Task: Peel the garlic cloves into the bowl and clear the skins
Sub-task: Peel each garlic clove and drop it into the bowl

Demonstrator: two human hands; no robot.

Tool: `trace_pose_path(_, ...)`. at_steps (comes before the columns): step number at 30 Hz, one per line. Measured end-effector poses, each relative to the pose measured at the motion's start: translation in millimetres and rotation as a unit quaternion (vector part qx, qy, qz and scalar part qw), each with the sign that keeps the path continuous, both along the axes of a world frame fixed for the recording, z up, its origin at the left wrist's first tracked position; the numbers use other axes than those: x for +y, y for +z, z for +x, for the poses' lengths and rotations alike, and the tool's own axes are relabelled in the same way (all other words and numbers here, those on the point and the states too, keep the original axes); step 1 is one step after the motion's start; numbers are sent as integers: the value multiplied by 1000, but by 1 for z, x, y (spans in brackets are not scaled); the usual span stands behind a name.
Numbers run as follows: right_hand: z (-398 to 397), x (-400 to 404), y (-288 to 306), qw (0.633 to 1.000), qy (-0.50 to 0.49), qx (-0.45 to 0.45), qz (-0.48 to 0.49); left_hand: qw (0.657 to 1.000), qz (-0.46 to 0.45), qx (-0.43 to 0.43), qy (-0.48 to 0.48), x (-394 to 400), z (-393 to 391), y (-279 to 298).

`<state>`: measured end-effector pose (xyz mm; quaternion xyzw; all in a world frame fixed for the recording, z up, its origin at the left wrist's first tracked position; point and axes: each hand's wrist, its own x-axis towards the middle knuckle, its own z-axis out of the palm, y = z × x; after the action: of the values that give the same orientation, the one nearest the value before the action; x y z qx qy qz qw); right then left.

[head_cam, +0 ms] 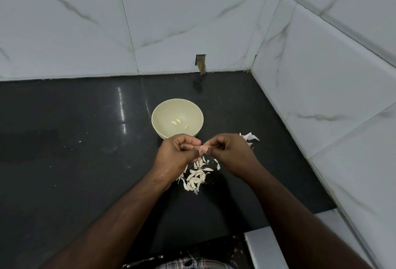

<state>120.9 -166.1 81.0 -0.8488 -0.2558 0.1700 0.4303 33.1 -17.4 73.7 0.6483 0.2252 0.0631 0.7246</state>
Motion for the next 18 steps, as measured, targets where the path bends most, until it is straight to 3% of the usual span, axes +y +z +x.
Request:
trace_pose_path(7,-2,3,-6,999,8,19,36,1000,24,13,-10,4,-2,-2)
trace_pose_path(18,-5,3,-6,996,11,26,80,997,-70,5,-16,5,-5,-2)
